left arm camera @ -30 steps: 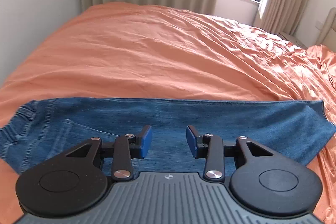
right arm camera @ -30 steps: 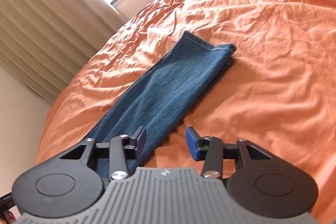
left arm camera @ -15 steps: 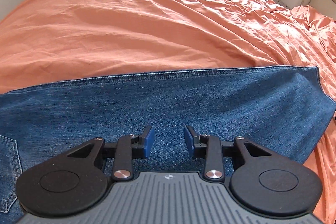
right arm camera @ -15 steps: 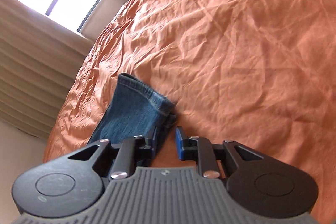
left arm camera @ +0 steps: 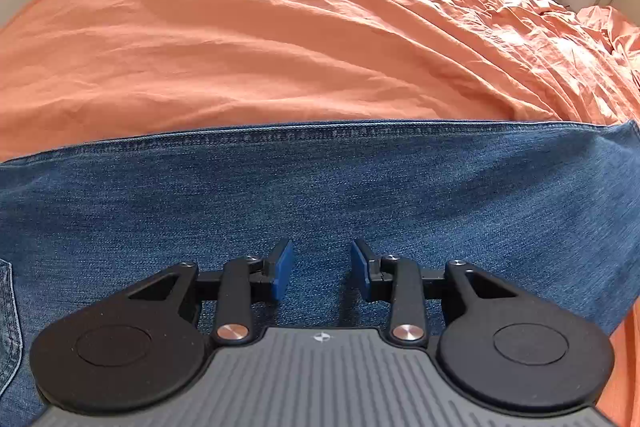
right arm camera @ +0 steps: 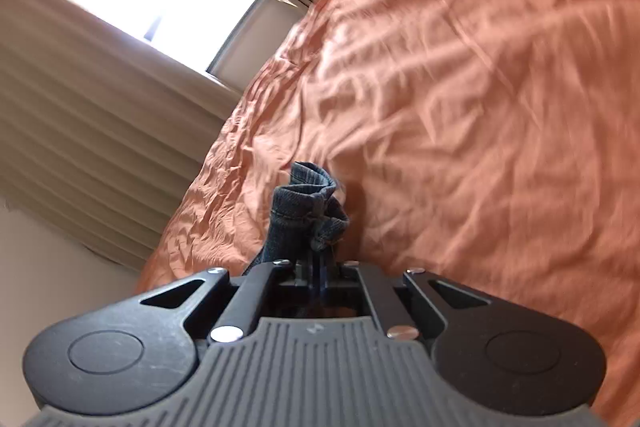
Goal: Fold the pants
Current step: 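Grasp the leg hem of the folded jeans with the right tool, then lift the hem with the right tool and fold it toward the waistband, then lower the hem onto the jeans and open the right tool, then grasp the folded hem edge with the left tool and adjust it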
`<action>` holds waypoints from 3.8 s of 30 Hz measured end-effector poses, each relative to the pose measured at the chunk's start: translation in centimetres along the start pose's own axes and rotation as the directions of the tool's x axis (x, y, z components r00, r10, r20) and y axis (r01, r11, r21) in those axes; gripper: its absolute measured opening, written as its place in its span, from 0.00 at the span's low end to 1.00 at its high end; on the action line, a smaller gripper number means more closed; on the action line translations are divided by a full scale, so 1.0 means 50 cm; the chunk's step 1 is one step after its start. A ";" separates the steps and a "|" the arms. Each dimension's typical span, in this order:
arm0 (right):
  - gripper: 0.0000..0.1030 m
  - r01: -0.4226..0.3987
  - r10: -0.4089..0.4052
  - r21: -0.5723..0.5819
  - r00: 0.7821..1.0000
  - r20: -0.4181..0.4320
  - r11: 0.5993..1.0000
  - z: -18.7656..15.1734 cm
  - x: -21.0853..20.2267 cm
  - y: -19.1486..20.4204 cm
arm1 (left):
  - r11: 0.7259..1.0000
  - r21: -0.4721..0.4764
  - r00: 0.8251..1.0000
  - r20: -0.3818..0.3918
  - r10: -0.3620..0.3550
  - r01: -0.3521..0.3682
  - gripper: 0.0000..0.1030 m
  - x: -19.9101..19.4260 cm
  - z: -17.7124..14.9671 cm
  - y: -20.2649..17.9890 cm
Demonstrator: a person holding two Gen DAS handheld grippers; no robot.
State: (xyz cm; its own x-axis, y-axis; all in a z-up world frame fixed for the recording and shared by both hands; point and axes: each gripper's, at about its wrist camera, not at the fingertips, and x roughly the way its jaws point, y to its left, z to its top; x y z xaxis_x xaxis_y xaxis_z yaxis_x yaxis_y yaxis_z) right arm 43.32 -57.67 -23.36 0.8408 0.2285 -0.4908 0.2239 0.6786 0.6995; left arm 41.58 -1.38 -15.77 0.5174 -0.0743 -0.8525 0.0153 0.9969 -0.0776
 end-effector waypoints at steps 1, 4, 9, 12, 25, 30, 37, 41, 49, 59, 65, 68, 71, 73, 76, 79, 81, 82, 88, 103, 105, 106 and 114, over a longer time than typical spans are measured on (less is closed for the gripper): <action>0.00 0.044 -0.044 -0.001 0.999 -0.021 0.999 0.000 0.010 -0.005 | 1.000 0.005 1.000 -0.004 0.004 -0.004 0.39 0.004 0.001 -0.003; 0.00 0.150 -0.141 0.070 0.983 -0.120 0.986 -0.015 0.064 -0.065 | 1.000 0.013 1.000 -0.005 0.009 -0.009 0.39 0.018 0.007 -0.015; 0.04 0.125 -0.108 0.121 0.984 -0.145 0.985 -0.012 0.057 -0.078 | 0.998 0.062 1.000 -0.004 0.014 -0.014 0.38 0.039 0.029 -0.044; 0.24 0.126 -0.119 0.051 0.985 -0.128 0.991 -0.005 0.006 -0.063 | 0.995 0.092 0.997 0.067 -0.036 0.030 0.34 0.021 0.042 -0.068; 0.34 -0.068 0.113 0.331 0.987 -0.117 0.941 -0.060 0.057 -0.133 | 0.945 0.264 0.978 0.027 -0.205 0.191 0.34 0.097 0.054 -0.255; 0.19 -0.089 0.135 0.397 0.987 -0.089 0.914 -0.047 0.086 -0.142 | 0.958 0.208 0.977 0.037 -0.210 0.198 0.34 0.129 0.081 -0.245; 0.03 -0.081 0.093 0.216 0.995 -0.045 0.973 -0.014 0.056 -0.072 | 0.958 0.242 0.986 0.029 -0.165 0.153 0.27 0.176 0.117 -0.265; 0.03 -0.068 0.074 0.136 0.997 -0.038 0.988 0.007 0.038 -0.020 | 0.957 0.268 0.992 0.024 -0.121 0.110 0.27 0.189 0.128 -0.287; 0.03 -0.053 0.052 -0.080 0.998 -0.021 0.995 0.047 -0.028 0.165 | 0.930 0.326 0.984 -0.004 -0.180 0.172 0.26 0.102 0.052 -0.294; 0.03 -0.091 0.100 -0.343 0.995 0.006 0.935 -0.018 -0.099 0.446 | 0.877 0.273 0.919 -0.110 -0.380 0.395 0.19 -0.037 -0.145 -0.276; 0.03 -0.140 0.147 -0.445 0.989 -0.019 0.884 -0.129 -0.117 0.608 | 0.881 0.215 0.905 -0.045 -0.422 0.421 0.19 -0.125 -0.165 -0.184; 0.03 -0.173 0.168 -0.470 0.984 -0.054 0.866 -0.198 -0.098 0.666 | 0.905 0.178 0.917 0.033 -0.398 0.386 0.19 -0.178 -0.148 -0.100; 0.03 -0.205 0.176 -0.480 0.979 -0.105 0.853 -0.284 -0.064 0.709 | 0.931 0.120 0.928 0.107 -0.356 0.344 0.19 -0.223 -0.135 -0.006; 0.03 -0.223 0.170 -0.497 0.974 -0.149 0.839 -0.352 -0.034 0.728 | 0.944 0.067 0.933 0.149 -0.328 0.322 0.19 -0.245 -0.134 0.060; 0.03 -0.241 0.130 -0.537 0.963 -0.237 0.808 -0.475 0.020 0.735 | 0.959 -0.011 0.944 0.178 -0.277 0.284 0.19 -0.257 -0.142 0.148; 0.03 -0.244 0.050 -0.583 0.943 -0.328 0.775 -0.594 0.068 0.722 | 0.963 -0.076 0.955 0.175 -0.240 0.257 0.19 -0.246 -0.159 0.208; 0.03 -0.237 -0.025 -0.629 0.925 -0.379 0.740 -0.670 0.098 0.705 | 0.960 -0.109 0.957 0.167 -0.237 0.257 0.19 -0.235 -0.168 0.230; 0.04 -0.233 -0.069 -0.653 0.913 -0.402 0.721 -0.704 0.113 0.694 | 0.959 -0.120 0.957 0.165 -0.237 0.258 0.19 -0.231 -0.171 0.238; 0.27 -0.271 -0.054 -0.601 0.884 -0.465 0.752 -0.714 0.127 0.652 | 0.925 -0.181 0.935 0.181 -0.304 0.335 0.31 -0.206 -0.170 0.265; 0.39 -0.176 0.009 -0.574 0.960 -0.281 0.800 -0.593 0.030 0.513 | 0.886 -0.229 0.913 0.165 -0.372 0.402 0.40 -0.085 -0.075 0.188; 0.39 -0.161 0.024 -0.564 0.970 -0.242 0.810 -0.574 0.024 0.483 | 0.911 -0.211 0.932 0.148 -0.330 0.355 0.40 -0.072 -0.078 0.171; 0.39 -0.157 0.033 -0.553 0.973 -0.227 0.818 -0.562 0.026 0.467 | 0.923 -0.205 0.943 0.140 -0.303 0.327 0.40 -0.064 -0.080 0.163; 0.38 -0.076 0.014 -0.483 0.991 -0.131 0.872 -0.459 0.022 0.392 | 0.955 -0.195 0.972 0.117 -0.206 0.226 0.14 -0.035 -0.072 0.125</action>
State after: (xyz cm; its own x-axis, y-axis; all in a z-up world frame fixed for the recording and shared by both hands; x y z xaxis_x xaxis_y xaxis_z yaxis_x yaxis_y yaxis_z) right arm 37.34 -28.09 -22.10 0.7722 0.3272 -0.5446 -0.1065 0.9117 0.3968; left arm 37.70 4.88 -16.64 0.5998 -0.2742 -0.7517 -0.0352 0.9295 -0.3671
